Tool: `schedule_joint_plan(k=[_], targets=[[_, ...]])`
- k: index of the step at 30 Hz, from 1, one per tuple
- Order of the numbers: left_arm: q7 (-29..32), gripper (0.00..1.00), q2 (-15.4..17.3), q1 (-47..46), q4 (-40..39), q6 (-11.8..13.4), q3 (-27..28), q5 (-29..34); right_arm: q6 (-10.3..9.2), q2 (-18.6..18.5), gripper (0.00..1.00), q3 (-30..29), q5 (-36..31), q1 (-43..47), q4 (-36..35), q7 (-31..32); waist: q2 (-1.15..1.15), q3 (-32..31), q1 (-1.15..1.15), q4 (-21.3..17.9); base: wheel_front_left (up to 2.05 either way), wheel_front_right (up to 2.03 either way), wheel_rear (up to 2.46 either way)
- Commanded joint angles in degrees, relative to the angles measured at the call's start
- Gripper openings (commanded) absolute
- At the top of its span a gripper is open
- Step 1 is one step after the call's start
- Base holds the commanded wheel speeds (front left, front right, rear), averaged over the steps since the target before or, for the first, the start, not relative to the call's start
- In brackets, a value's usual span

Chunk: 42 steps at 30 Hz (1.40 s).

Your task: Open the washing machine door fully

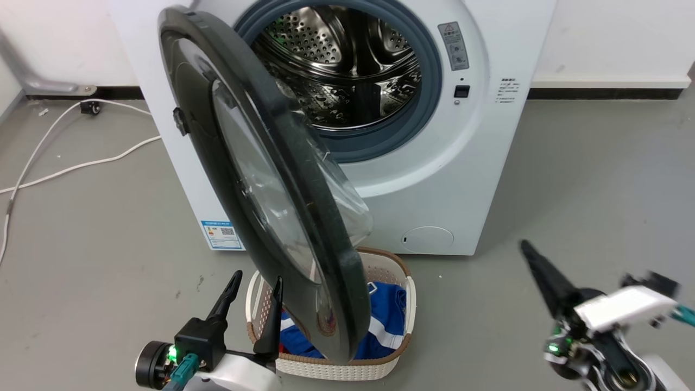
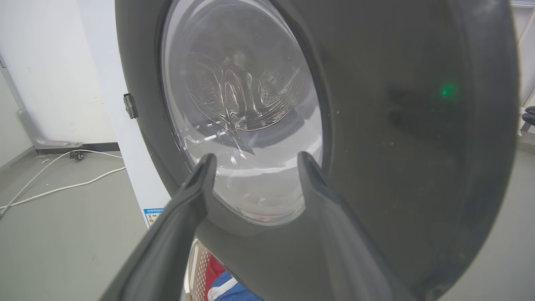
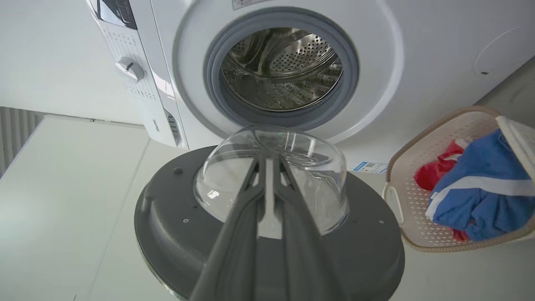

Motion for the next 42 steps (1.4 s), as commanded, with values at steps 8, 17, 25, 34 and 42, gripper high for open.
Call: schedule_joint_plan(k=[8, 17, 25, 34, 42], targets=[[-0.15, 1.00, 0.88, 1.33, 0.11, 0.83, 0.66, -0.47, 0.03, -5.46, 1.00, -0.86, -14.67, 8.38, -5.05, -15.17, 0.00, -0.61, 0.00, -1.24, 0.00, 0.00, 0.00], [-0.14, 1.00, 1.50, 1.61, 0.21, 1.66, 1.08, -0.97, 0.03, -3.14, 1.00, -12.05, -49.54, 9.62, -2.19, -18.16, 0.00, -1.06, 0.00, -2.09, 0.00, 0.00, 0.00], [0.15, 1.00, 2.18, 1.64, -0.18, 2.21, 0.99, -1.13, 0.02, 7.57, 1.00, -25.72, -82.58, 13.40, -13.48, -13.08, 0.00, -1.14, 0.00, -2.06, 0.00, 0.00, 0.00], [0.55, 1.00, 2.73, 1.12, -0.38, 2.65, 0.81, -1.45, 0.02, 14.01, 1.00, -26.22, -95.65, 19.54, -21.80, -6.01, 0.00, -0.53, 0.00, -1.91, 0.00, 0.00, 0.00], [0.51, 1.00, 3.15, 1.15, -0.27, 3.08, 0.74, -1.71, 0.02, 14.85, 1.00, -24.53, -95.61, 21.04, -19.14, -7.06, 0.00, -0.52, 0.00, -2.31, 0.00, 0.00, 0.00]])
